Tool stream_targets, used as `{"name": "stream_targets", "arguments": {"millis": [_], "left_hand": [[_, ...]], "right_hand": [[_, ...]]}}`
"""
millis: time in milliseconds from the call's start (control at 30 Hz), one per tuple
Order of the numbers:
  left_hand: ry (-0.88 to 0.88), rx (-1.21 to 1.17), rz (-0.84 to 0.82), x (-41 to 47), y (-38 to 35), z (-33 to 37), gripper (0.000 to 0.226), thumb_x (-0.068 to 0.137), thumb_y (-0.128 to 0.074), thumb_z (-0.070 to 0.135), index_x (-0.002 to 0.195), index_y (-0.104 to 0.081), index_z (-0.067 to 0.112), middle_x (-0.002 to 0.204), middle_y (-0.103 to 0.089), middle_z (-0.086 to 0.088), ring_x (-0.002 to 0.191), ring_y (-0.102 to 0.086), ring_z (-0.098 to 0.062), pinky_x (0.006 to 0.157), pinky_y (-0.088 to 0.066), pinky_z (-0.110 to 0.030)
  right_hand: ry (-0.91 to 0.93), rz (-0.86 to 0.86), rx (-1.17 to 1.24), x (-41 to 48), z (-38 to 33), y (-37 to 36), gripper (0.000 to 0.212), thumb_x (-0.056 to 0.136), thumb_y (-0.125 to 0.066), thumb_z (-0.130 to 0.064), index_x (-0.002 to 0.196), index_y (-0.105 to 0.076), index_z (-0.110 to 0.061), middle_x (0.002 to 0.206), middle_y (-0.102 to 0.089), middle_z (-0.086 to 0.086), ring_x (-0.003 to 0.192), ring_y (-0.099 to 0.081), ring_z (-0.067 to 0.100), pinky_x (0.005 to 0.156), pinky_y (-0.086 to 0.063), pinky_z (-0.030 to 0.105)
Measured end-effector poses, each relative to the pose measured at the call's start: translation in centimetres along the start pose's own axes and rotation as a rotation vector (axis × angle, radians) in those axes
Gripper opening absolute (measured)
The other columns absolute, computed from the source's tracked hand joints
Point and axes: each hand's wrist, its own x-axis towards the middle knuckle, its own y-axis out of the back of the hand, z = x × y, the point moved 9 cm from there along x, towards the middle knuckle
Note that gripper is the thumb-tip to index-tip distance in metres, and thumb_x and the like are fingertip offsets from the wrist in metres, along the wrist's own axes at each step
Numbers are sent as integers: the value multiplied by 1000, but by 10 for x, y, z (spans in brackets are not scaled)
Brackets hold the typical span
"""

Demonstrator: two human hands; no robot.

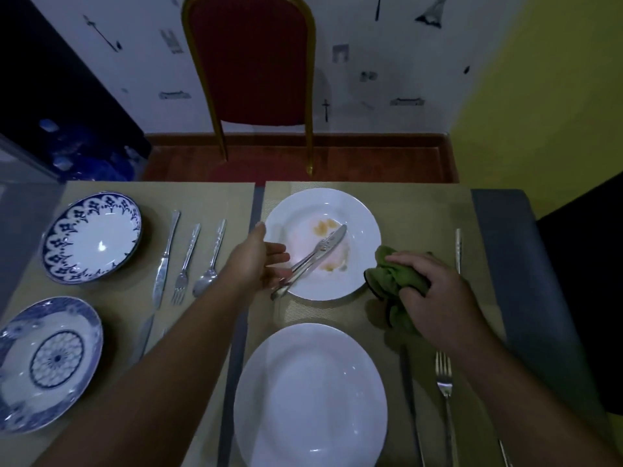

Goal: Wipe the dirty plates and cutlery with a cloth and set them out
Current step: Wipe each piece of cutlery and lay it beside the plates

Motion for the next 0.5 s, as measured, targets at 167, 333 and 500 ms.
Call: {"name": "stream_targets", "arguments": {"millis": [167, 333, 500], "left_hand": [[-195, 416, 24, 8, -1, 15, 13, 91, -72, 23, 88, -73, 10, 84, -76, -9, 43, -65, -6, 46, -52, -20], [-257, 627, -2, 18, -10, 13, 16, 81, -83, 16, 96, -76, 17, 79, -74, 0, 58, -71, -9, 50, -57, -20], [-263, 529, 46, 23, 2, 17, 17, 80, -82, 12, 96, -78, 15, 83, -72, 0, 70, -69, -11, 51, -53, -17]], "right_hand": [[-14, 2, 22, -3, -11, -15, 57, 74, -55, 13, 111, -71, -26, 115, -61, -23, 109, -51, -14, 89, -34, -1], [-40, 0, 34, -7, -14, -24, 59, 74, -54, 13, 110, -70, -32, 116, -61, -22, 110, -52, -10, 91, -36, 2], [-58, -23, 48, -13, -16, -32, 58, 77, -54, 12, 112, -70, -31, 119, -62, -18, 115, -54, -3, 99, -42, 18]]}}
